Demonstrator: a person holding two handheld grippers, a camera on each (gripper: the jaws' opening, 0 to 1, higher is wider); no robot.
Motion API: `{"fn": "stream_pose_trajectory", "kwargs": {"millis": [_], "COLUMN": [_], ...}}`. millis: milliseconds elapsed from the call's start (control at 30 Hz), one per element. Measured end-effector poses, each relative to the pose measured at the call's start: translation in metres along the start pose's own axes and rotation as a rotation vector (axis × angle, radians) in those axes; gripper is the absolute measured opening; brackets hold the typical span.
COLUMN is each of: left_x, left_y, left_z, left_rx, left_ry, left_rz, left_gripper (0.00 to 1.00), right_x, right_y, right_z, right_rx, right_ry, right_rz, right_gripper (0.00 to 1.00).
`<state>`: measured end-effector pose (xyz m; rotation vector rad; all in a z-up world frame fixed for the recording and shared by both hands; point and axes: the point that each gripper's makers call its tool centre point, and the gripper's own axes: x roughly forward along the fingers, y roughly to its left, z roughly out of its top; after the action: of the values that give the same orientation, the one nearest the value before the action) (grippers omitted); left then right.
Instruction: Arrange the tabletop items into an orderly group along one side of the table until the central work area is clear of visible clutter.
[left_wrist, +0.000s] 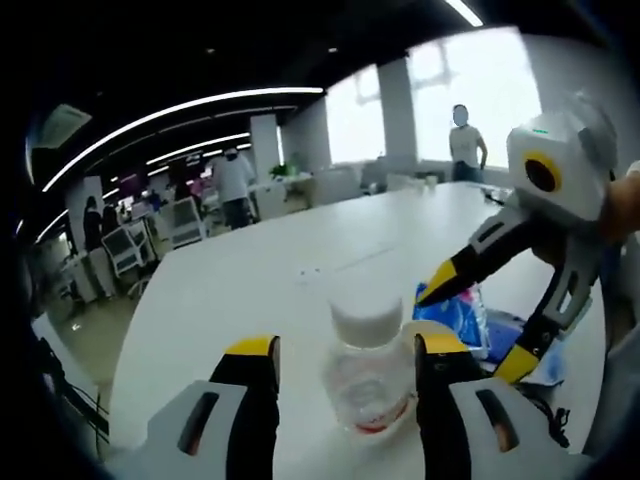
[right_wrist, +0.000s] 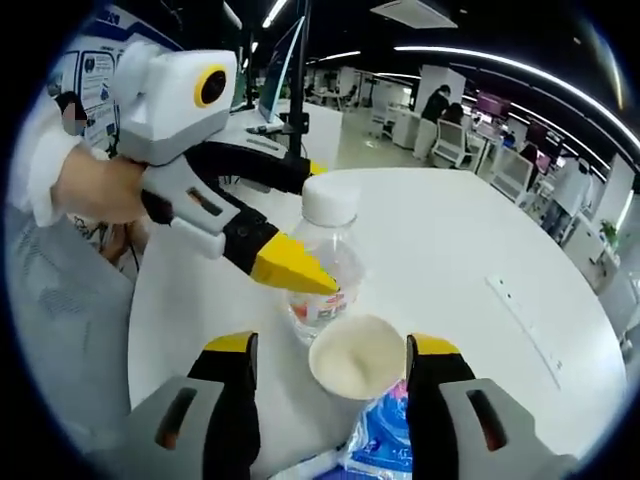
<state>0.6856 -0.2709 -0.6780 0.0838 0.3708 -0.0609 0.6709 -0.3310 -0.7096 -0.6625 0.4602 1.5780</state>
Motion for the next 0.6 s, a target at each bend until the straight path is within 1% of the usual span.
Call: {"fn": "stream_pose_trajectory", "kwargs": {"millis": [133, 333, 433, 467, 600], "left_x": [-0.003, -0.009, -0.014, -0.017, -0.017], "left_y": [0.003, 0.004, 0.001, 0.0, -0.002], "left_z": [0.003, 0.005, 0.009, 0.013, 0.015], "left_rx": [0.003, 0.01, 0.017, 0.021, 0.019], "left_ry": [-0.006, 0.001, -0.004, -0.013, -0.021], "left_rz": [0.006, 0.007, 0.001, -0.001, -0.006], "left_gripper": [0.51, 0.52, 0.54, 0.55, 0.64], "right_x": [-0.002, -0.007, -0.01, -0.011, -0.017], "right_y": [-0.002, 0.003, 0.001, 0.0, -0.001], "right_z": [-0.001, 0.001, 0.001, 0.002, 0.003], "right_rx": [0.002, 0.002, 0.002, 0.003, 0.007], "right_ry": [-0.004, -0.009, -0.011, -0.013, -0.025], "right_rz": [-0.006, -0.008, -0.012, -0.016, -0.037], "right_gripper": [0.57, 0.57, 0.58, 0.58, 0.62]}}
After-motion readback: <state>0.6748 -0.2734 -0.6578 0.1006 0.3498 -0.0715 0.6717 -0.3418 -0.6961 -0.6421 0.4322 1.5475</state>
